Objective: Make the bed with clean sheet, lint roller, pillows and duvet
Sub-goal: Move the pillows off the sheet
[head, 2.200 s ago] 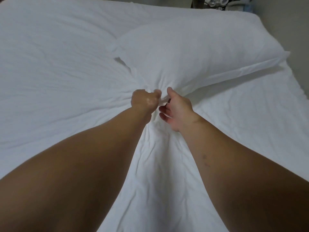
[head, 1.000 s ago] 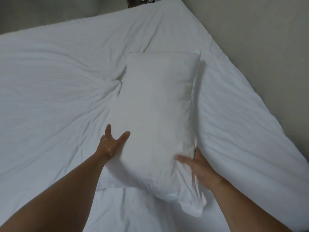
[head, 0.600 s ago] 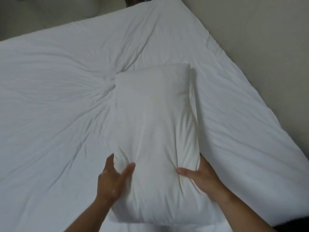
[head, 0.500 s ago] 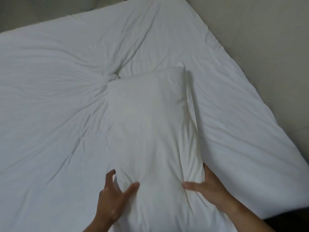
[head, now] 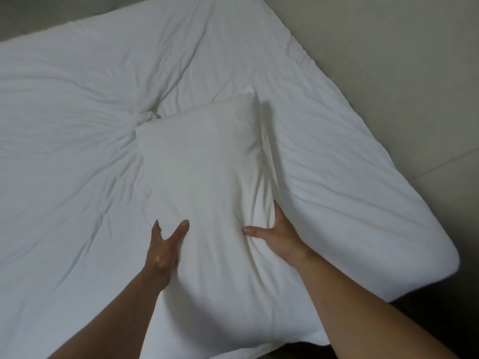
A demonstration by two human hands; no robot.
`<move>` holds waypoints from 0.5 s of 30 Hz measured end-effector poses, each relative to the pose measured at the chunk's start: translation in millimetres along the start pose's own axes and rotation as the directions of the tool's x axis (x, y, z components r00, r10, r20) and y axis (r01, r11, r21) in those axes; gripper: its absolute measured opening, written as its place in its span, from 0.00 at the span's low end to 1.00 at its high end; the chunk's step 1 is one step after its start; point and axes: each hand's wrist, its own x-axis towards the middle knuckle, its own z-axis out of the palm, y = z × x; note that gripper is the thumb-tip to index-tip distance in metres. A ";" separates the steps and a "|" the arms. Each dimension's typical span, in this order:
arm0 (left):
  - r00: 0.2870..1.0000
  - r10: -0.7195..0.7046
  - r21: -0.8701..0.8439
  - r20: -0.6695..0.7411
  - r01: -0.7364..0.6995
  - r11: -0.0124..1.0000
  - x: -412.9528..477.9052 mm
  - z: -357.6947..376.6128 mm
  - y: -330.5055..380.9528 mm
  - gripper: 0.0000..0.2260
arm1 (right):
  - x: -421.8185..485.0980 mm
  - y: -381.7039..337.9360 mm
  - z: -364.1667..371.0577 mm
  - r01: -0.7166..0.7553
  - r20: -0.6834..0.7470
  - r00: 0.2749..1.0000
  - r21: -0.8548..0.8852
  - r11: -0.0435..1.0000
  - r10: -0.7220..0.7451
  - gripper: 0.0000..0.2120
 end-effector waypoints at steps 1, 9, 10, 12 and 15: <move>1.000 0.018 -0.043 -0.003 -0.018 0.999 -7.1 3.6 2.2 0.51 | -4.7 -2.3 -2.9 0.030 -0.011 0.999 0.006 1.000 -0.030 0.54; 0.987 0.145 -0.021 0.073 -0.144 0.989 -96.6 23.8 5.6 0.49 | -89.5 -19.2 -52.8 0.100 -0.101 0.989 -0.045 0.994 -0.104 0.48; 0.985 0.149 -0.002 0.091 -0.150 0.989 -106.8 24.4 3.0 0.50 | -106.9 -20.5 -58.7 0.092 -0.122 0.988 -0.051 0.994 -0.098 0.48; 0.974 0.170 0.048 0.147 -0.179 0.983 -129.0 22.9 3.3 0.52 | -145.1 -24.4 -66.4 0.073 -0.179 0.981 -0.050 0.996 -0.080 0.50; 0.929 0.252 0.016 0.271 -0.266 0.964 -168.0 14.3 11.8 0.47 | -210.2 -33.9 -68.0 0.081 -0.311 0.945 -0.062 0.995 -0.097 0.49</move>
